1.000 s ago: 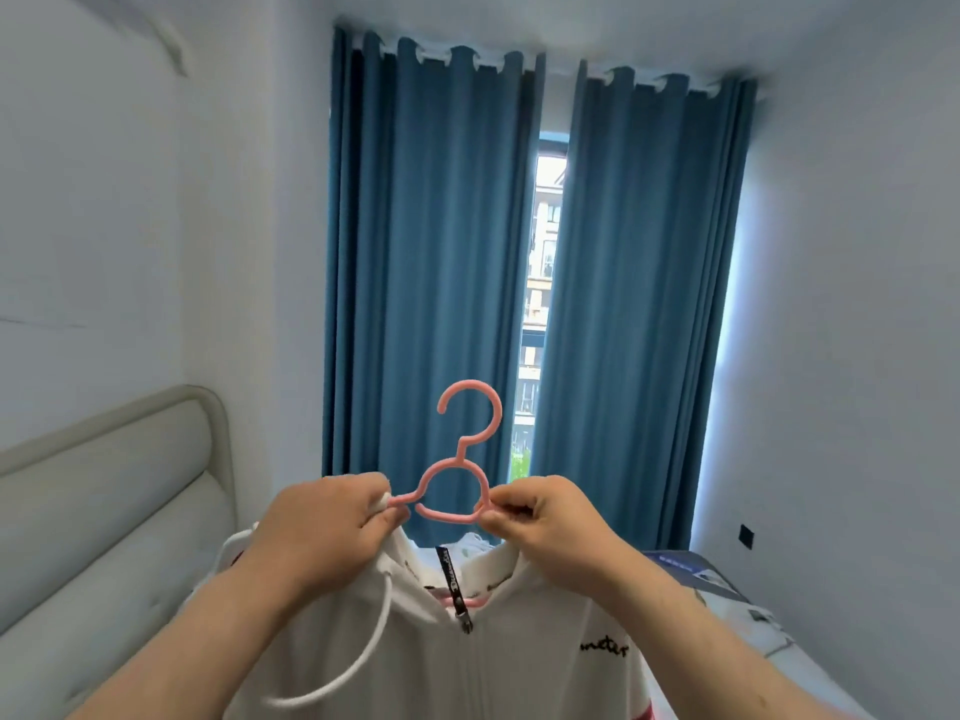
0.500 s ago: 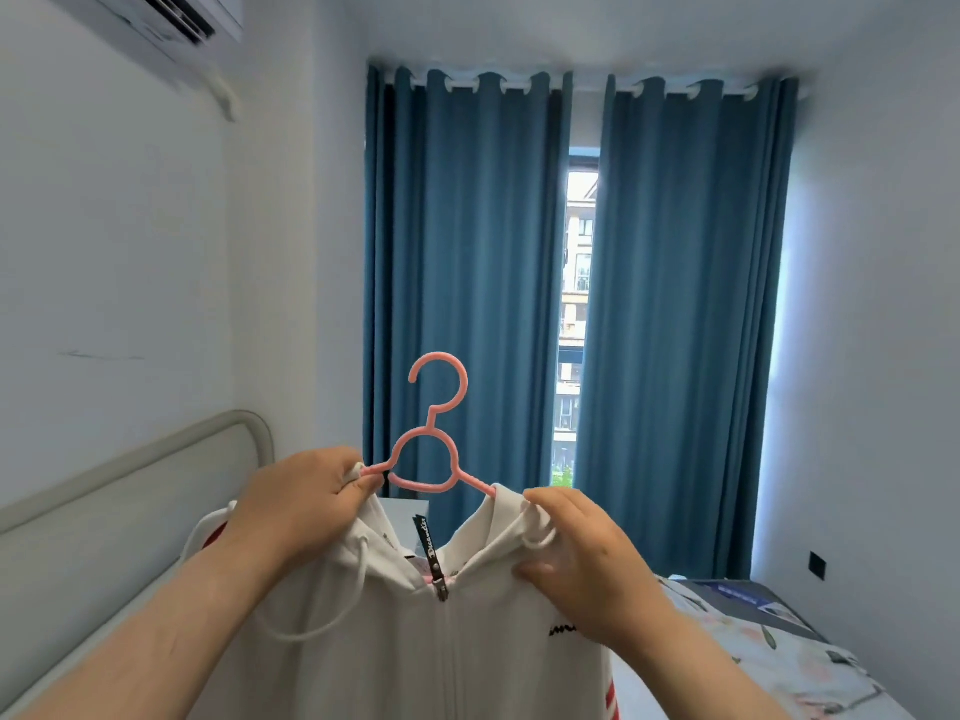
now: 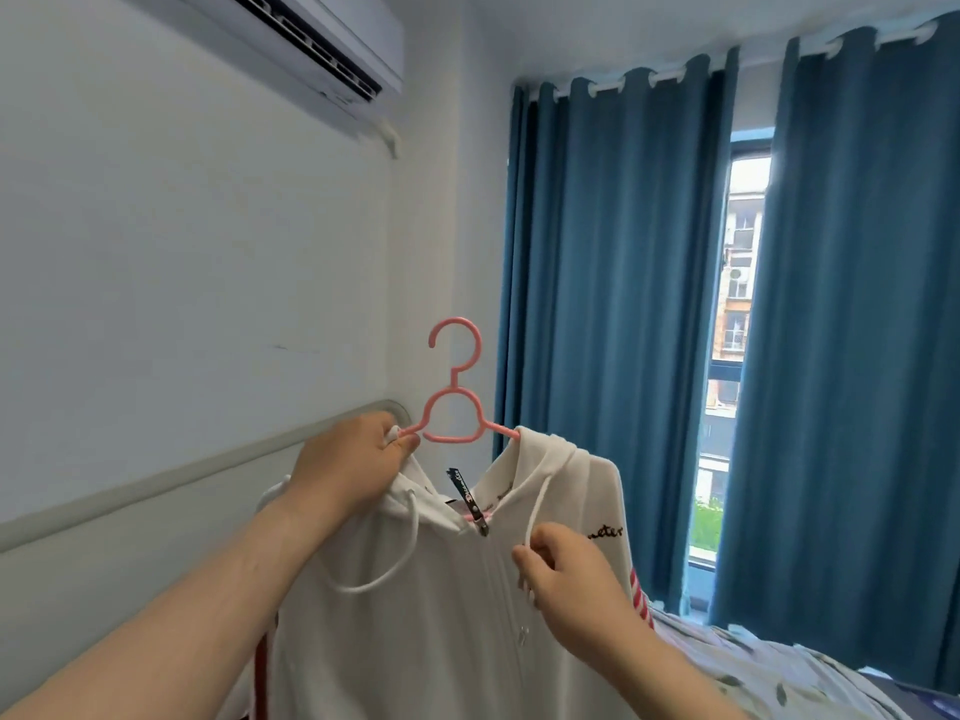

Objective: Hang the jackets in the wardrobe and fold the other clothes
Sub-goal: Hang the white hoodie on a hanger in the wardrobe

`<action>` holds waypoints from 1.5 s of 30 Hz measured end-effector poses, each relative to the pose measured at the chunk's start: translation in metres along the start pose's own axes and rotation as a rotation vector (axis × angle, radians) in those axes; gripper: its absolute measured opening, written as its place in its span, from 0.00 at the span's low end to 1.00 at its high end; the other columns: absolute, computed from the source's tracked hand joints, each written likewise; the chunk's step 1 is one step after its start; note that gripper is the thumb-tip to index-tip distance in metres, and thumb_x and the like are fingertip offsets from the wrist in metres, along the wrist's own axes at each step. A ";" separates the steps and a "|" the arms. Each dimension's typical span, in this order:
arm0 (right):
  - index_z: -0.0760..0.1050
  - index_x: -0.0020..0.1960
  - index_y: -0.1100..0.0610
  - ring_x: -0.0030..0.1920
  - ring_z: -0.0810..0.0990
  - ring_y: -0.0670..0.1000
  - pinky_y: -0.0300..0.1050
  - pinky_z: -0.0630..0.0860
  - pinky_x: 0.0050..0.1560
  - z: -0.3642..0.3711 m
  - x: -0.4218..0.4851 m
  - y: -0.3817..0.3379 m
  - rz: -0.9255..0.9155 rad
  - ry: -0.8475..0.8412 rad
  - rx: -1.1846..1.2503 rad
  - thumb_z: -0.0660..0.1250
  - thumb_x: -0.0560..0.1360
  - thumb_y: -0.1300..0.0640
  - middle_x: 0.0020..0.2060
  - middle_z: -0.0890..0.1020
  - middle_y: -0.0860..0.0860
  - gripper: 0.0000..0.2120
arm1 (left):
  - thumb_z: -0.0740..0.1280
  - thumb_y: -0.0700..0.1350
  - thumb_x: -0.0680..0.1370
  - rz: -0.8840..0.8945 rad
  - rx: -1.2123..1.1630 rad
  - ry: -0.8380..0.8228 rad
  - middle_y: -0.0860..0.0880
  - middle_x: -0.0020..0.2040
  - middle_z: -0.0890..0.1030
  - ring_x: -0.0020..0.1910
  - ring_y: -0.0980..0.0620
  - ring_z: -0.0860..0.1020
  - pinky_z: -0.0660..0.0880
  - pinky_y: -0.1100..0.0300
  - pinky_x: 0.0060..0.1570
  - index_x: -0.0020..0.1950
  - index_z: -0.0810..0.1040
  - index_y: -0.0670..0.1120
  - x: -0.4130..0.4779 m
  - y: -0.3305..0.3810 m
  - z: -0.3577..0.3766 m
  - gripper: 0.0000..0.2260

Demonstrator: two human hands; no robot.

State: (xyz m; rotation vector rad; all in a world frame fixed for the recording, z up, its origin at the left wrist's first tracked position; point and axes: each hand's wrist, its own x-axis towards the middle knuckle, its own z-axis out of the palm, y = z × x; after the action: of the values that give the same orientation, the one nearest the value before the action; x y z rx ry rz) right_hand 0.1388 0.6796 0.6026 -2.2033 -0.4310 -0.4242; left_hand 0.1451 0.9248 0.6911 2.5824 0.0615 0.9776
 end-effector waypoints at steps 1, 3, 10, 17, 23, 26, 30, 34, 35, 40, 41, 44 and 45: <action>0.70 0.34 0.53 0.31 0.75 0.46 0.44 0.74 0.36 0.002 -0.001 0.003 0.031 -0.034 0.044 0.64 0.78 0.52 0.31 0.79 0.50 0.15 | 0.63 0.59 0.78 -0.013 -0.003 0.006 0.56 0.34 0.76 0.39 0.48 0.75 0.64 0.58 0.34 0.35 0.70 0.50 -0.003 0.004 -0.003 0.17; 0.74 0.35 0.57 0.31 0.75 0.47 0.45 0.74 0.36 0.004 -0.005 0.010 0.067 -0.123 0.048 0.64 0.78 0.51 0.31 0.80 0.51 0.15 | 0.64 0.59 0.78 -0.023 0.001 0.012 0.56 0.35 0.76 0.39 0.48 0.75 0.63 0.58 0.33 0.35 0.71 0.51 -0.009 0.011 -0.010 0.16; 0.66 0.56 0.43 0.47 0.72 0.36 0.36 0.69 0.42 0.002 -0.033 -0.008 -0.053 0.331 0.169 0.70 0.71 0.49 0.50 0.71 0.40 0.17 | 0.64 0.61 0.77 -0.057 0.109 0.060 0.54 0.35 0.77 0.38 0.51 0.76 0.64 0.59 0.32 0.37 0.75 0.48 -0.031 0.034 -0.049 0.17; 0.72 0.66 0.56 0.50 0.77 0.58 0.48 0.76 0.54 0.039 -0.067 -0.083 -1.036 -0.041 -0.237 0.57 0.61 0.60 0.64 0.75 0.54 0.32 | 0.65 0.59 0.76 -0.077 0.270 0.093 0.54 0.32 0.75 0.34 0.54 0.73 0.60 0.58 0.30 0.33 0.71 0.48 -0.062 0.040 -0.098 0.19; 0.75 0.64 0.51 0.35 0.80 0.52 0.41 0.72 0.29 0.068 -0.089 -0.122 -1.112 -0.070 -0.332 0.70 0.64 0.54 0.48 0.81 0.48 0.28 | 0.65 0.59 0.76 -0.095 0.386 0.098 0.52 0.33 0.75 0.33 0.55 0.73 0.60 0.58 0.30 0.34 0.71 0.49 -0.097 0.027 -0.142 0.18; 0.70 0.54 0.47 0.45 0.79 0.52 0.42 0.70 0.42 0.072 -0.104 -0.141 -0.951 -0.292 0.057 0.63 0.72 0.49 0.46 0.81 0.47 0.11 | 0.65 0.60 0.76 -0.139 0.425 0.101 0.53 0.33 0.75 0.34 0.55 0.73 0.61 0.58 0.30 0.33 0.71 0.49 -0.113 0.011 -0.163 0.18; 0.69 0.40 0.46 0.31 0.74 0.46 0.39 0.72 0.35 0.088 -0.131 -0.181 -0.503 -0.623 0.777 0.68 0.68 0.52 0.31 0.76 0.44 0.07 | 0.65 0.60 0.75 -0.182 0.464 0.121 0.53 0.33 0.75 0.34 0.55 0.73 0.61 0.58 0.30 0.34 0.71 0.49 -0.130 -0.008 -0.188 0.18; 0.78 0.53 0.61 0.26 0.74 0.50 0.38 0.68 0.25 0.103 -0.150 -0.208 -0.084 -0.870 1.337 0.66 0.74 0.69 0.33 0.81 0.56 0.10 | 0.65 0.60 0.75 -0.231 0.488 0.113 0.54 0.33 0.75 0.34 0.55 0.73 0.62 0.59 0.30 0.34 0.72 0.50 -0.148 -0.022 -0.211 0.17; 0.78 0.52 0.63 0.24 0.72 0.50 0.38 0.65 0.25 0.104 -0.152 -0.208 -0.052 -0.898 1.358 0.63 0.76 0.71 0.30 0.79 0.56 0.09 | 0.65 0.60 0.75 -0.250 0.488 0.117 0.54 0.33 0.76 0.34 0.55 0.73 0.62 0.58 0.30 0.33 0.72 0.49 -0.153 -0.026 -0.217 0.17; 0.79 0.40 0.57 0.21 0.63 0.45 0.34 0.58 0.23 0.104 -0.158 -0.196 -0.071 -0.940 1.168 0.60 0.77 0.71 0.23 0.71 0.49 0.14 | 0.64 0.59 0.75 -0.325 0.470 0.159 0.52 0.34 0.76 0.35 0.53 0.74 0.63 0.58 0.31 0.34 0.73 0.48 -0.176 -0.040 -0.242 0.17; 0.79 0.40 0.57 0.21 0.64 0.44 0.34 0.60 0.22 0.103 -0.160 -0.192 -0.115 -0.937 1.107 0.60 0.77 0.71 0.24 0.73 0.48 0.14 | 0.64 0.59 0.75 -0.337 0.476 0.163 0.52 0.34 0.77 0.35 0.54 0.74 0.63 0.59 0.31 0.35 0.73 0.49 -0.180 -0.041 -0.245 0.16; 0.83 0.39 0.50 0.25 0.68 0.44 0.36 0.67 0.30 0.096 -0.161 -0.180 -0.298 -0.863 0.891 0.66 0.75 0.68 0.31 0.80 0.49 0.16 | 0.64 0.60 0.75 -0.366 0.517 0.199 0.54 0.33 0.76 0.34 0.57 0.74 0.62 0.59 0.31 0.34 0.73 0.50 -0.191 -0.043 -0.247 0.16; 0.83 0.38 0.47 0.28 0.69 0.46 0.40 0.68 0.33 0.091 -0.159 -0.179 -0.334 -0.805 0.844 0.67 0.74 0.67 0.35 0.82 0.53 0.17 | 0.64 0.60 0.75 -0.368 0.530 0.213 0.54 0.32 0.76 0.34 0.57 0.73 0.62 0.59 0.31 0.34 0.72 0.51 -0.193 -0.042 -0.247 0.16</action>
State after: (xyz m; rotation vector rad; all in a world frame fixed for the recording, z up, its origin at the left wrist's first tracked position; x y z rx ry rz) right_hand -0.0667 0.8324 0.5980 -1.3753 -1.1666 0.4545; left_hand -0.1573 1.0126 0.7239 2.7479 0.9324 1.2065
